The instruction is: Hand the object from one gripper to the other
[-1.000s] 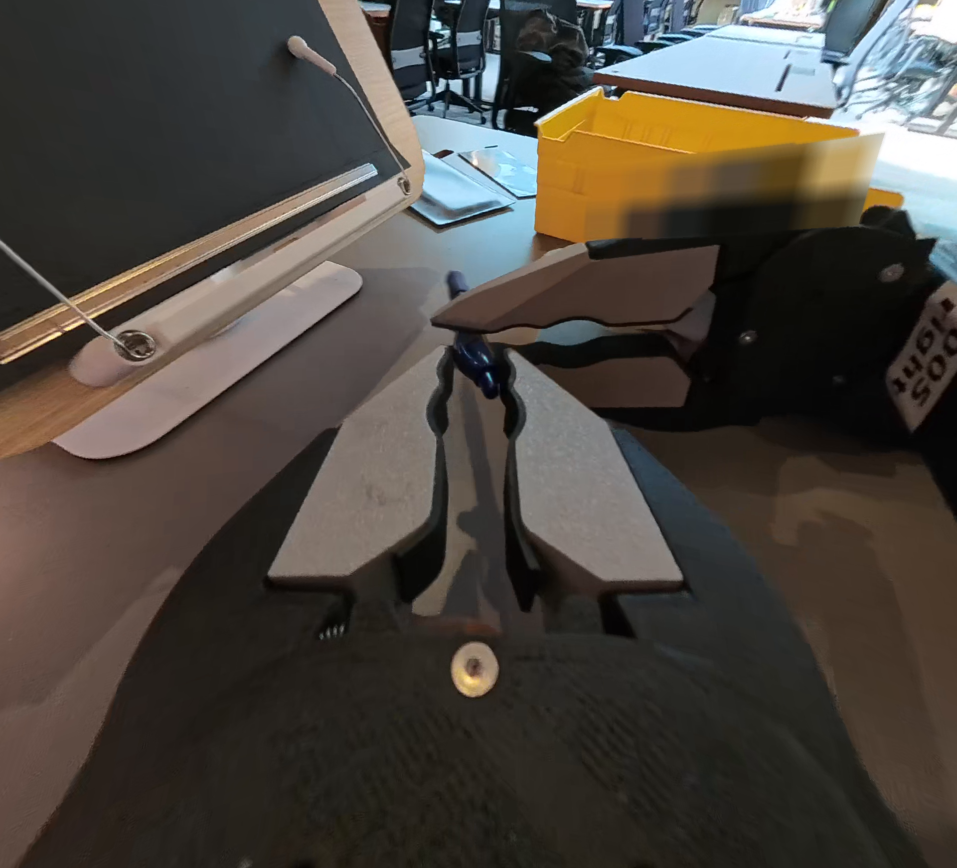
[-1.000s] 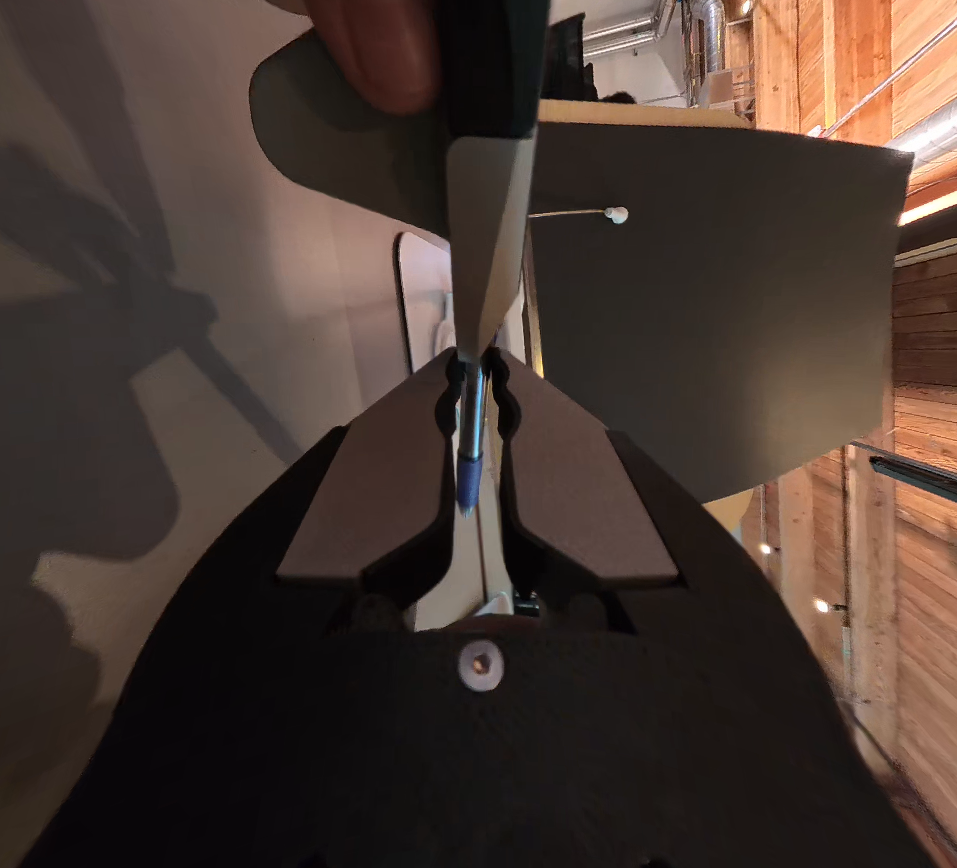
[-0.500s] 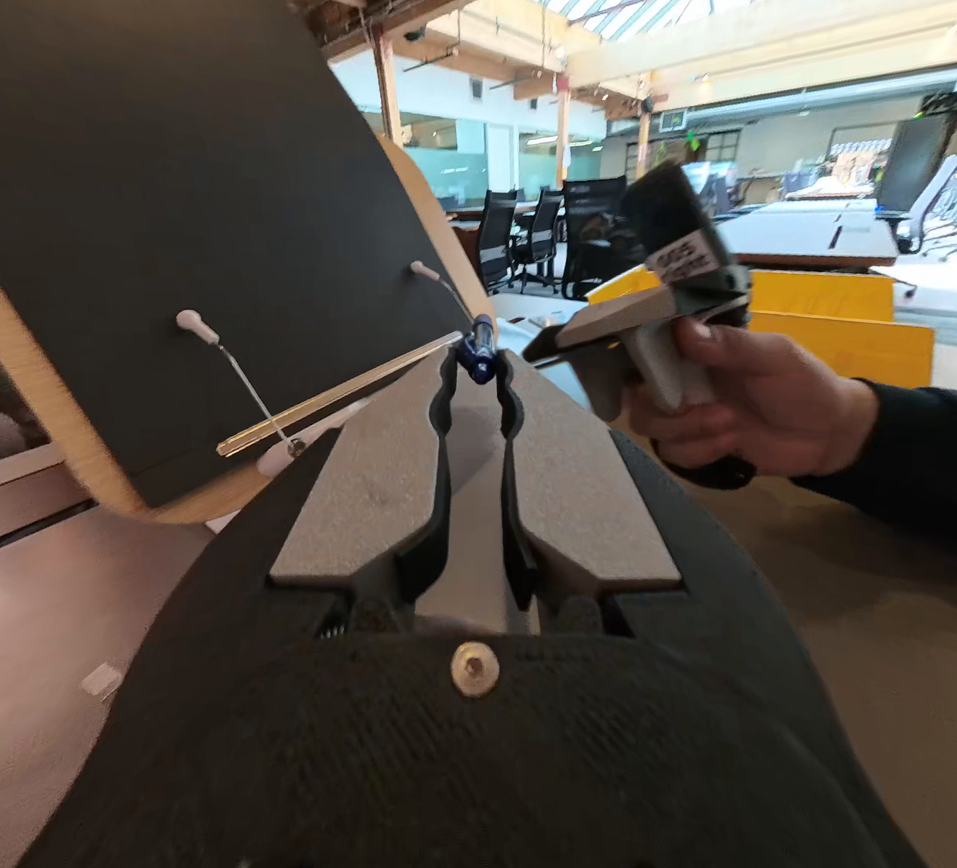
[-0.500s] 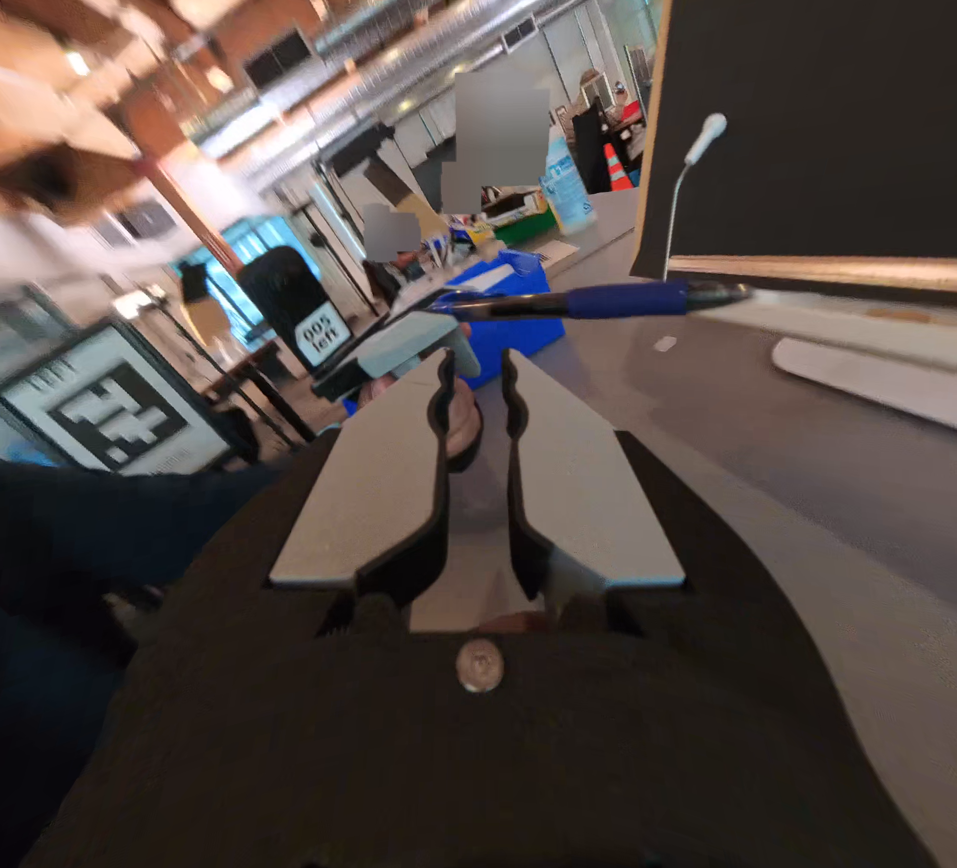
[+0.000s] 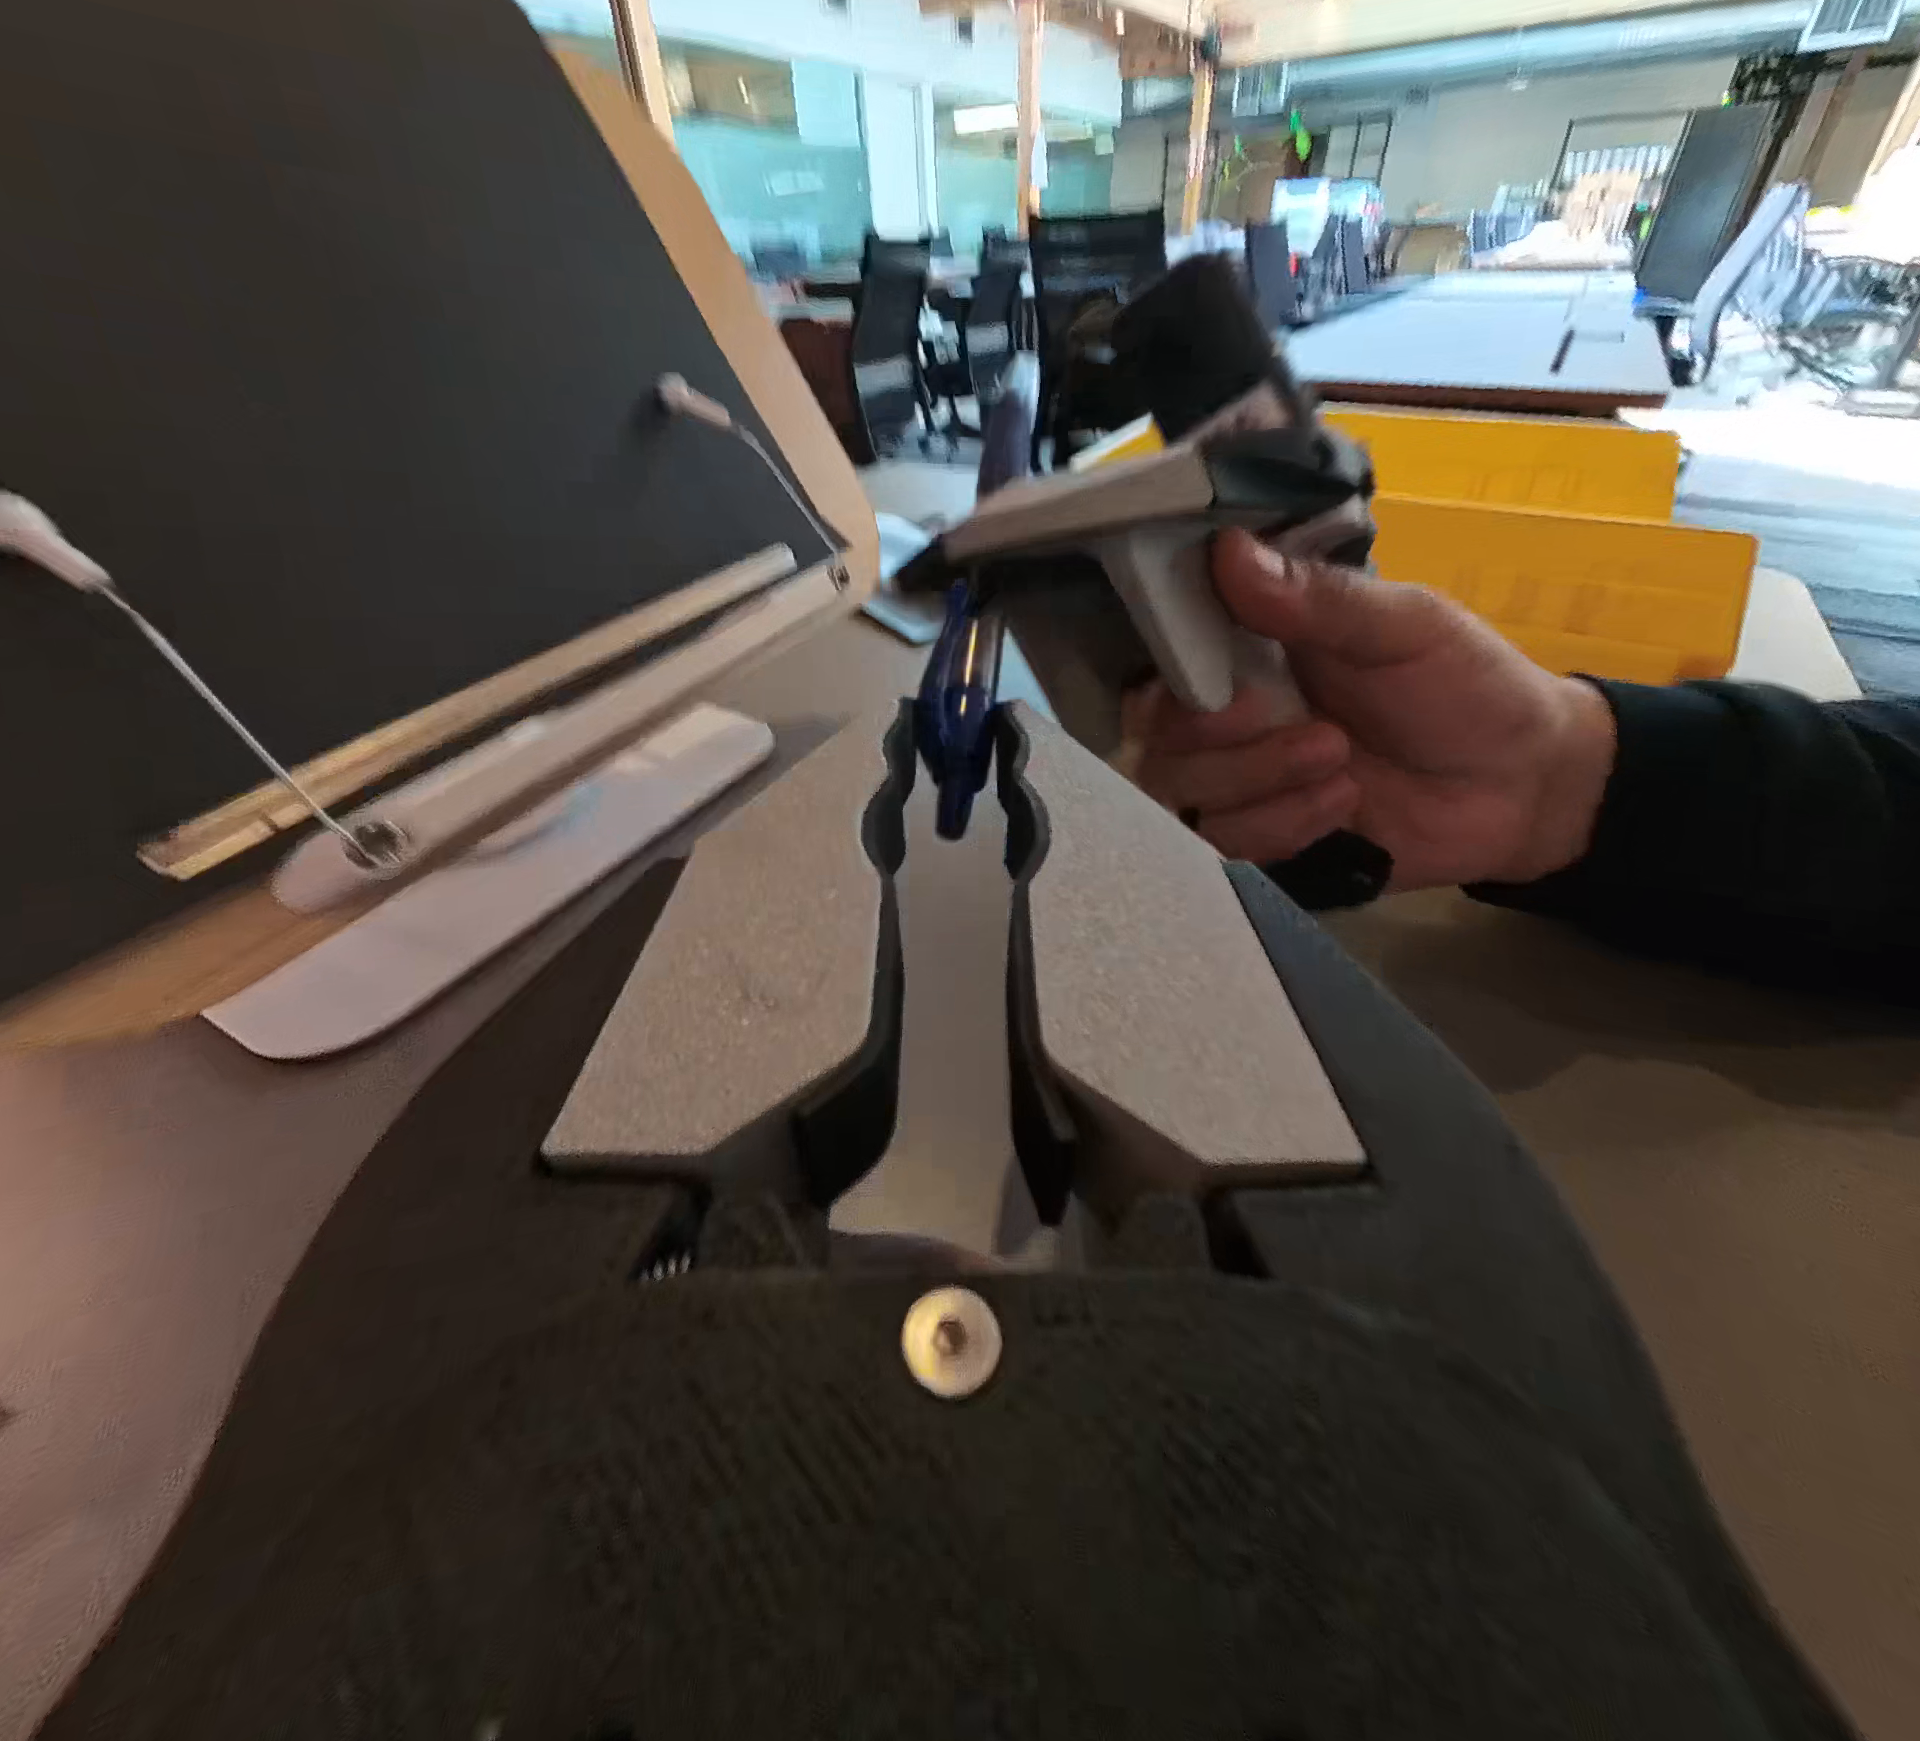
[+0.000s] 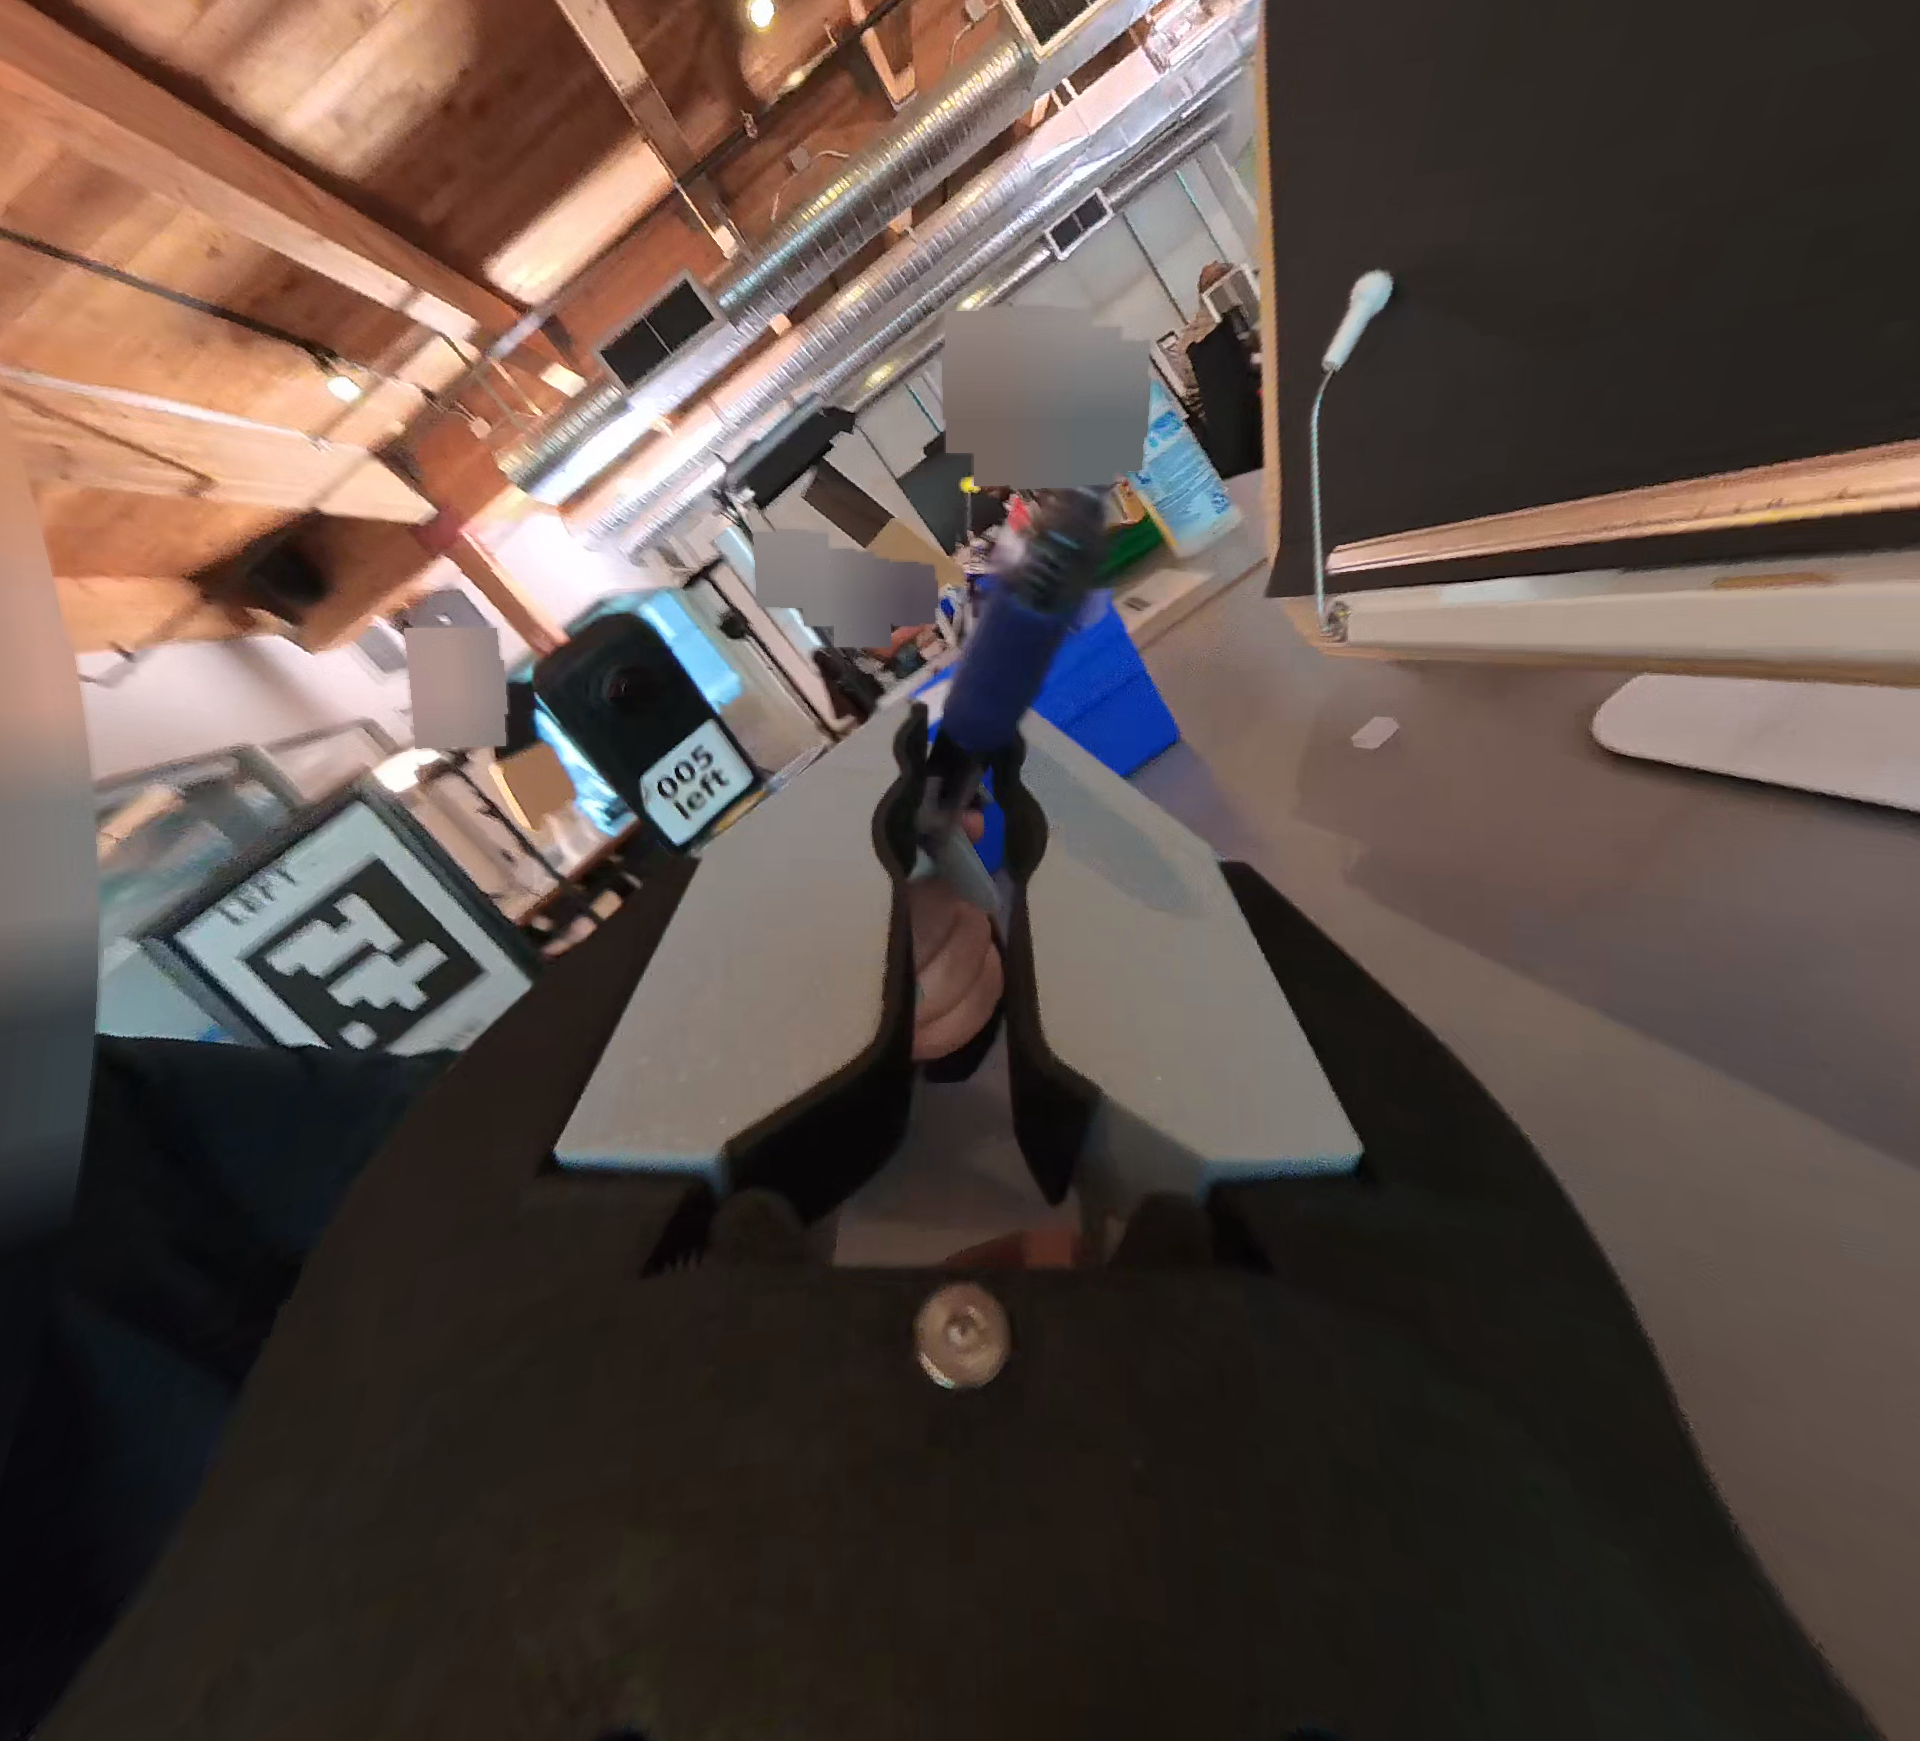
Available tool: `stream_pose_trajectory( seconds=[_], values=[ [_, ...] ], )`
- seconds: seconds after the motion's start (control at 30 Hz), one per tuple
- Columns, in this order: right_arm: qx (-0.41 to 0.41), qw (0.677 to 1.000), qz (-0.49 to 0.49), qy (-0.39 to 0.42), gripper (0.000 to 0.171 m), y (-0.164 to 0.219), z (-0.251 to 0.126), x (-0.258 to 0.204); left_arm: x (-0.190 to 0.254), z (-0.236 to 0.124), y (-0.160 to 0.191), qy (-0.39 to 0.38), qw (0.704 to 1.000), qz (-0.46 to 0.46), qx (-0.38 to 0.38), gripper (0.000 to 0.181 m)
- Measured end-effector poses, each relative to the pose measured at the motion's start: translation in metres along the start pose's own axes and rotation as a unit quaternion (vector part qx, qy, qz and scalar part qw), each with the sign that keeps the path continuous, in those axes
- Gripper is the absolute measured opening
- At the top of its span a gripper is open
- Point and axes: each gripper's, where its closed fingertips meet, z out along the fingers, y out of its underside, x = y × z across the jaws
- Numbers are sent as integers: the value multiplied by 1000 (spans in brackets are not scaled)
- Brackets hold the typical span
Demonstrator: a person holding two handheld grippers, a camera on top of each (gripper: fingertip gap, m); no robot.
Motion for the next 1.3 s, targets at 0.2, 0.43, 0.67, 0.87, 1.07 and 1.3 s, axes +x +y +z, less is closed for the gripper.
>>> stream_pose_trajectory(
  seconds=[0.2,0.43,0.67,0.87,1.07,1.3],
  values=[
    [-121,909,-328,229,7,-1,-18,36,-7,7,28,18,995,-74,-65,30],
    [-281,560,-697,349,7,12,-29,62,12,3,22,152,950,-263,-66,49],
    [-288,458,-776,324,7,18,-20,54,30,-6,18,269,869,-407,-86,53],
    [-291,444,-792,301,7,30,-12,50,34,-6,25,281,854,-425,-105,51],
    [-301,432,-802,283,7,45,-4,50,46,-3,34,284,868,-386,-130,27],
    [-282,589,-707,271,15,34,-20,49,-3,-1,47,124,954,-236,-137,9]
  ],
)
